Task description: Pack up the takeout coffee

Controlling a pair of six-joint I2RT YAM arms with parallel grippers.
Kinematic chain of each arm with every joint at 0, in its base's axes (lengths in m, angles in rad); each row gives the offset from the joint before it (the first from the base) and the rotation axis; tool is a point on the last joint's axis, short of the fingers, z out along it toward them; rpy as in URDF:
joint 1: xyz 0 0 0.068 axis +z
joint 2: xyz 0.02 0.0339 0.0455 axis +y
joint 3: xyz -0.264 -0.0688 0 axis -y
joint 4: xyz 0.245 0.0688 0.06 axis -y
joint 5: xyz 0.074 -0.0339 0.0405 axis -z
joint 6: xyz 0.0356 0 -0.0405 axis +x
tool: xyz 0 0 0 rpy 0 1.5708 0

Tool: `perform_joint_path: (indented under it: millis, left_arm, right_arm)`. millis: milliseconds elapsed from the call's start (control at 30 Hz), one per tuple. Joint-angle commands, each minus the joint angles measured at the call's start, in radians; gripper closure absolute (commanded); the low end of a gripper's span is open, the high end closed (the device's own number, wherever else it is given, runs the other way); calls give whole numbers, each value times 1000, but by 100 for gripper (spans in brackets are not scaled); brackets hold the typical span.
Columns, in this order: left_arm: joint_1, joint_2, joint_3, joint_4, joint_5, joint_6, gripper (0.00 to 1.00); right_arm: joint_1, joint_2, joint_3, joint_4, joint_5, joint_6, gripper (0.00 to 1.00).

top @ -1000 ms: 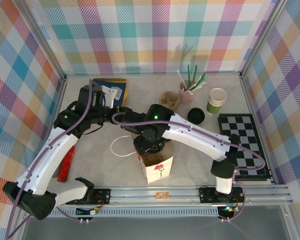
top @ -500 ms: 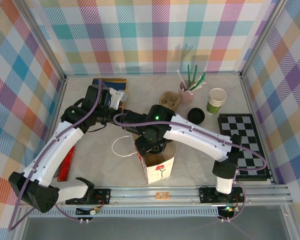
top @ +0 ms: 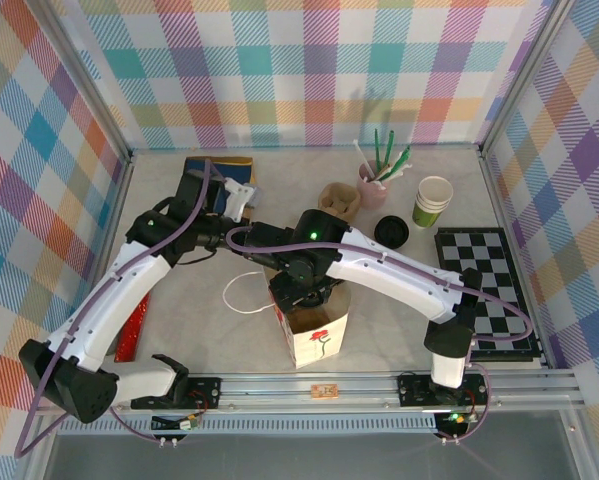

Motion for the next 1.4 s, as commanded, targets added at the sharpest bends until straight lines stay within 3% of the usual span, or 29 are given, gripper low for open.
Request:
perform_joint_path:
  millis: [0,800,1000,1367]
  left_arm:
    - [-13,14,2,-24,-6,24,50]
    - [-45,-2,-32,-1,-111,-5,91]
    - [-44,1,-34,9,-141,-14,97]
    - [-45,-2,-38,45,-173,-37,99]
  right_arm:
    - [3,-35,-6,-129,-1,6,65]
    - [-29,-87,-175,-11,-46,30,65]
    - [-45,-92,-192,13,-52,20,65]
    - [-67,-91,-207,35,-58,1,66]
